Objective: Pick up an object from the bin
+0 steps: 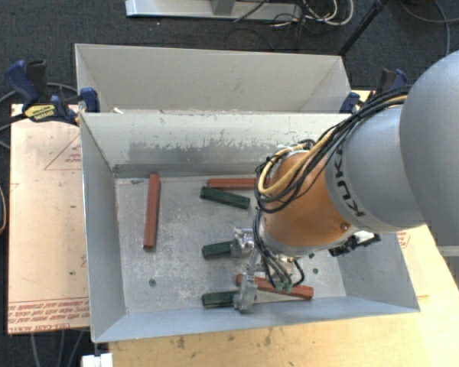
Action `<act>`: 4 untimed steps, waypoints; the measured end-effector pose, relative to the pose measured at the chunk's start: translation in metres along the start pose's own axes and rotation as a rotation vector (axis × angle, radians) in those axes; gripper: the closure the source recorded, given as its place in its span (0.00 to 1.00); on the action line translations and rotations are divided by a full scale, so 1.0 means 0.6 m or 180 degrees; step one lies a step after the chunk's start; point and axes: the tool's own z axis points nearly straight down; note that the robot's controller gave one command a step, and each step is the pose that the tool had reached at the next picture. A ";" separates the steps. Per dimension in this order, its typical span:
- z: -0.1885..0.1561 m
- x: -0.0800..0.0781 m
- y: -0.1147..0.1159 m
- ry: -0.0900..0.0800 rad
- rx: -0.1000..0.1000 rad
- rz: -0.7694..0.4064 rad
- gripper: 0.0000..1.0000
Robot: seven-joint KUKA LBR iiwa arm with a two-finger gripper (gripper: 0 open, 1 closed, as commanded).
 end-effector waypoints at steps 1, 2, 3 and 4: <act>0.006 -0.114 -0.014 -0.0013 -0.0002 0.0336 0.00; 0.006 -0.003 -0.014 -0.0025 -0.0001 0.0131 0.00; -0.004 -0.054 -0.082 -0.0001 0.0009 0.0912 0.00; -0.004 -0.053 -0.081 0.0006 0.0008 0.0914 1.00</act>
Offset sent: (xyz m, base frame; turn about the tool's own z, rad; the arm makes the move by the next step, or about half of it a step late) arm 0.0633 -0.0180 -0.0061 0.1071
